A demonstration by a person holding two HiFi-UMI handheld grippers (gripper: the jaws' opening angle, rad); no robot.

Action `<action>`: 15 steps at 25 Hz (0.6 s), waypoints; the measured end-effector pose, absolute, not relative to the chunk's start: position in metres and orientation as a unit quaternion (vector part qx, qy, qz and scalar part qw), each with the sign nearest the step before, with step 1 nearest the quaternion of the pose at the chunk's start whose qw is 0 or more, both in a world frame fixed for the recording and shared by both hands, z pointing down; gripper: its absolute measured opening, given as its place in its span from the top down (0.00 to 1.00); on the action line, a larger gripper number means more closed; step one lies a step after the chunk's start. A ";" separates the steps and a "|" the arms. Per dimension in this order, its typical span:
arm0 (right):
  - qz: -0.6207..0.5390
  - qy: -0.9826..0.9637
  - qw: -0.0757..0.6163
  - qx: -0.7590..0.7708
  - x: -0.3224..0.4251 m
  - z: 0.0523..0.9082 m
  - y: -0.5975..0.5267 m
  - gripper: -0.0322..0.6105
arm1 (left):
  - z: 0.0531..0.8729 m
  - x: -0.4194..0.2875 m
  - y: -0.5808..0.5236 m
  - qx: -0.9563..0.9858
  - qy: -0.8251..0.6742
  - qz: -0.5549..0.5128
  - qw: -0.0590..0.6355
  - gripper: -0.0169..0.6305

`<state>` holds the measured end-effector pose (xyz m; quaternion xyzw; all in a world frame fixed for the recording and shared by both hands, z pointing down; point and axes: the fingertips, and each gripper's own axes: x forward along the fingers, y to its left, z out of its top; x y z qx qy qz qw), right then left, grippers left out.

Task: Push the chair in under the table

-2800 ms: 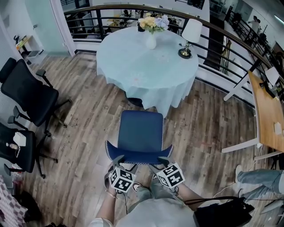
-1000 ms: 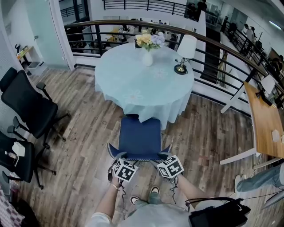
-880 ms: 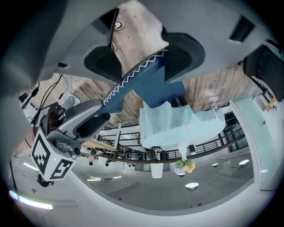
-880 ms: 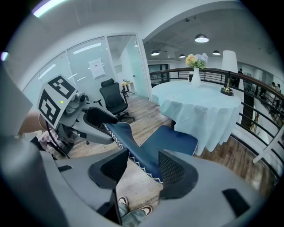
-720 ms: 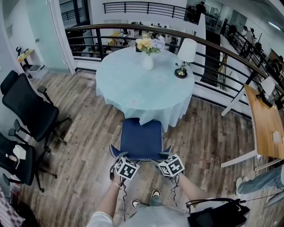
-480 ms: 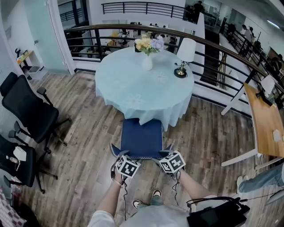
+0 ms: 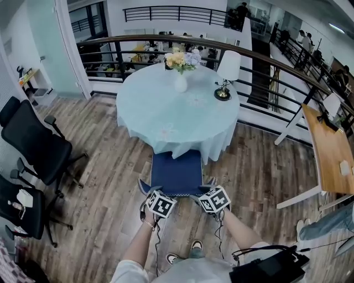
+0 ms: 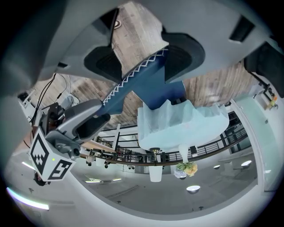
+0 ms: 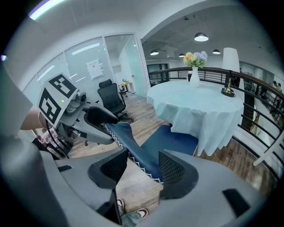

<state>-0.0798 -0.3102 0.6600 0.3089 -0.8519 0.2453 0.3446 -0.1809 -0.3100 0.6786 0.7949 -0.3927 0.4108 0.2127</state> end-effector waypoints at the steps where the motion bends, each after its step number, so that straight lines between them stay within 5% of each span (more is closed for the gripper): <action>1: 0.245 -0.852 0.344 0.309 -0.080 0.660 -0.313 0.63 | 0.678 -0.181 -0.312 0.794 -0.392 0.412 0.214 0.51; 15: 0.232 -0.857 0.334 0.317 -0.074 0.659 -0.352 0.63 | 0.679 -0.174 -0.352 0.795 -0.393 0.411 0.210 0.51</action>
